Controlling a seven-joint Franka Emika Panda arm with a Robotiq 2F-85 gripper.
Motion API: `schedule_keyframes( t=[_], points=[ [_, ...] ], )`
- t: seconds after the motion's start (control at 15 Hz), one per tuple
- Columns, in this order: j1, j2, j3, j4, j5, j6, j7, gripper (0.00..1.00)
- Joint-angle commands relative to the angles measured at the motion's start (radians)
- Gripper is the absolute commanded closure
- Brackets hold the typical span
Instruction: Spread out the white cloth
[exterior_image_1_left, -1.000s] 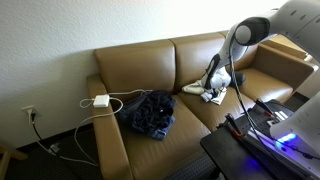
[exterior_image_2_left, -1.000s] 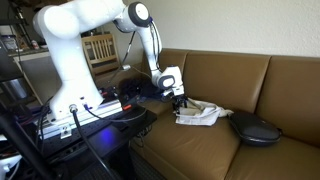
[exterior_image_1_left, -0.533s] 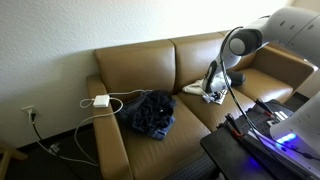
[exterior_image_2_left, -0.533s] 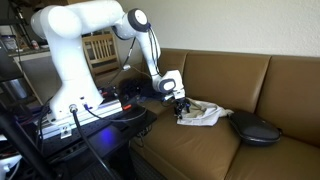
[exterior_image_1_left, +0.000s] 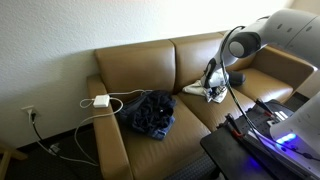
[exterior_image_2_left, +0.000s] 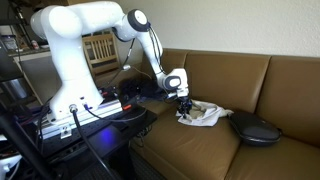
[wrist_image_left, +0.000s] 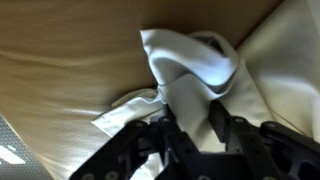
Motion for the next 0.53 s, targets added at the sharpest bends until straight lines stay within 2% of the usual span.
schedule_keyframes(
  t=[0.0, 0.07, 0.2, 0.47],
  points=[
    [-0.074, 0.015, 0.021, 0.095, -0.038, -0.167, 0.046, 0.89],
    [-0.107, -0.008, 0.046, 0.112, -0.053, -0.235, 0.025, 0.97],
    [-0.15, -0.049, 0.077, 0.144, -0.071, -0.336, -0.003, 1.0],
    [-0.214, -0.151, 0.16, 0.138, -0.096, -0.514, -0.09, 0.97]
  ],
)
